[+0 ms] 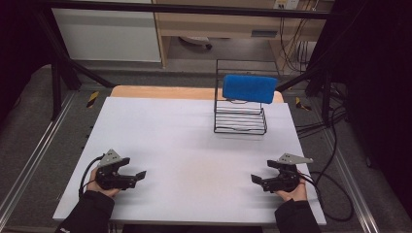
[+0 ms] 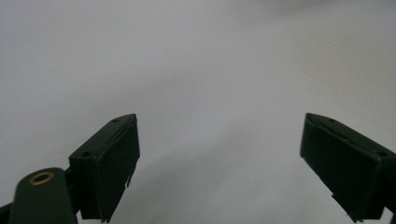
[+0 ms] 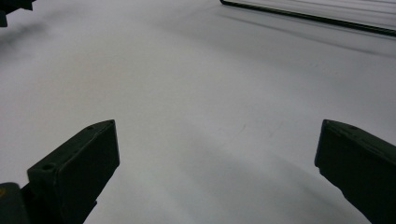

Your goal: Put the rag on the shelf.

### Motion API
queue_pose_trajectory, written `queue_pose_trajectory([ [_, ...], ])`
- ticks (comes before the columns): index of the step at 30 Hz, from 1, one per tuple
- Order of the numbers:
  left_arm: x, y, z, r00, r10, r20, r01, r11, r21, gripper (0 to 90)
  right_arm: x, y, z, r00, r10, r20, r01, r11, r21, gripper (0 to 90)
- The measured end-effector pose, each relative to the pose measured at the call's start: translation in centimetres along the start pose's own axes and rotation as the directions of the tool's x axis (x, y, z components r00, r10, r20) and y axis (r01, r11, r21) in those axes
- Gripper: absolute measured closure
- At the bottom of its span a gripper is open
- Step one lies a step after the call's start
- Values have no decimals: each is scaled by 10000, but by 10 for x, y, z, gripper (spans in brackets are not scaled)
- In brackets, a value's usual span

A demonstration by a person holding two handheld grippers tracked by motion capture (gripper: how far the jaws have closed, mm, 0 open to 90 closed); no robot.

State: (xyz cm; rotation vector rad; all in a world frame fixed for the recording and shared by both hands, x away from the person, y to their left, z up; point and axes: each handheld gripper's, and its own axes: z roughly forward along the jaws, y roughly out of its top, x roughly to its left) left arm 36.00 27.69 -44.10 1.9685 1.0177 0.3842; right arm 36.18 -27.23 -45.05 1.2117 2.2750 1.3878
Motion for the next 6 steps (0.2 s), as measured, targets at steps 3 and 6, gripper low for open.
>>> queue_pose_trajectory([
  [3, 1, -2, 0, 10000, -62, -48, 63, 10000, 44, 120, 0, -1, 1, 10000, -57, -56, 58, 10000, 43, 5],
  [6, 1, -2, 0, 10000, -58, -74, 58, 10000, 75, 120, 0, -1, 1, 10000, -70, -49, 70, 10000, 38, 5],
])
